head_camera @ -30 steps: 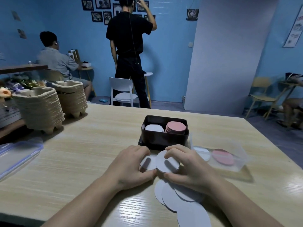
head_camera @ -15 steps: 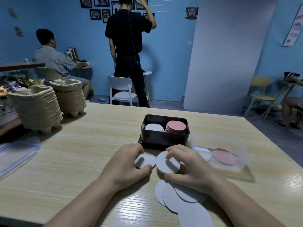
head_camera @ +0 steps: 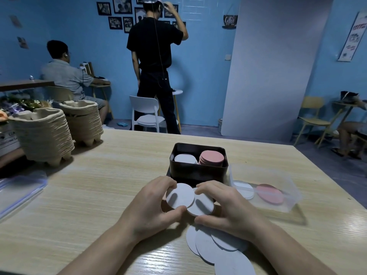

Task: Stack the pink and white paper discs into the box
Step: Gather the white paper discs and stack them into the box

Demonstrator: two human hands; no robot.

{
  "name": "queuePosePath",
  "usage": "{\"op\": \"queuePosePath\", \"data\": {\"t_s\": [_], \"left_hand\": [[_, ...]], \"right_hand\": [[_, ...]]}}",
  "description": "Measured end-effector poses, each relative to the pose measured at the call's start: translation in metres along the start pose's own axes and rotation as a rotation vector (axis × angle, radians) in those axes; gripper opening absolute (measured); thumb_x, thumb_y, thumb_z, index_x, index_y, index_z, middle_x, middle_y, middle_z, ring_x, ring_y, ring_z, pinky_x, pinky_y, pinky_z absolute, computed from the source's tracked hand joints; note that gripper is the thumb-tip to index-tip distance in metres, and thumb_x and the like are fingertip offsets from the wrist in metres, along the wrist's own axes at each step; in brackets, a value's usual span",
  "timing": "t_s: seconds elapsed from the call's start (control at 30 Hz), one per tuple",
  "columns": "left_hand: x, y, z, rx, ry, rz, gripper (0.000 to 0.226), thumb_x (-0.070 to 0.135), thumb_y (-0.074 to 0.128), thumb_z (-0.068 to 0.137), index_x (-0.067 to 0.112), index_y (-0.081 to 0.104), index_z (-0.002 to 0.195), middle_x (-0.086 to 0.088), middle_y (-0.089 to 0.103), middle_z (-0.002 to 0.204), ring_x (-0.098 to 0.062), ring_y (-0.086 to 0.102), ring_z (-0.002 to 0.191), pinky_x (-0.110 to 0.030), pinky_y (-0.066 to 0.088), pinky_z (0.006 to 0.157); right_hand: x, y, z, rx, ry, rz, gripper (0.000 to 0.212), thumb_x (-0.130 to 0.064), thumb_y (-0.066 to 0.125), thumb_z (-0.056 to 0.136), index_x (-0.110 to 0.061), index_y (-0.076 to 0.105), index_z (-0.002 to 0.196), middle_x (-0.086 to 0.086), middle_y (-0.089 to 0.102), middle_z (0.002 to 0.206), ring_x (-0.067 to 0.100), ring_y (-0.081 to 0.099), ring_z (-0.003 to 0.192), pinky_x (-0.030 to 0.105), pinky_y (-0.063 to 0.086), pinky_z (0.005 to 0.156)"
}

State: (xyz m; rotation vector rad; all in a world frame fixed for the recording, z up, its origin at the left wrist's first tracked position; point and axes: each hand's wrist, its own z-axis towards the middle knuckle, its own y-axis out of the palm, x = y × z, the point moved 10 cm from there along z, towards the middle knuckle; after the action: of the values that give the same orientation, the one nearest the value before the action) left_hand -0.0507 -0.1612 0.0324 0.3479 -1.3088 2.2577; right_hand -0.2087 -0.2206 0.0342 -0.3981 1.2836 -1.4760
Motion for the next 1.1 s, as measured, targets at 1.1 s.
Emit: {"op": "queuePosePath", "data": {"t_s": [1.1], "left_hand": [[0.018,0.013,-0.001,-0.045,0.21,-0.099,0.025,0.048,0.077,0.089,0.03,0.063,0.099,0.017,0.061,0.128,-0.006,0.062,0.113,-0.03,0.057,0.082]], "right_hand": [[-0.01,0.001,-0.001,0.008,-0.081,0.039,0.036,-0.049,0.076,0.089,-0.033,0.054,0.111,-0.008,0.052,0.147,0.004,0.05,0.135,0.03,0.051,0.096]]}}
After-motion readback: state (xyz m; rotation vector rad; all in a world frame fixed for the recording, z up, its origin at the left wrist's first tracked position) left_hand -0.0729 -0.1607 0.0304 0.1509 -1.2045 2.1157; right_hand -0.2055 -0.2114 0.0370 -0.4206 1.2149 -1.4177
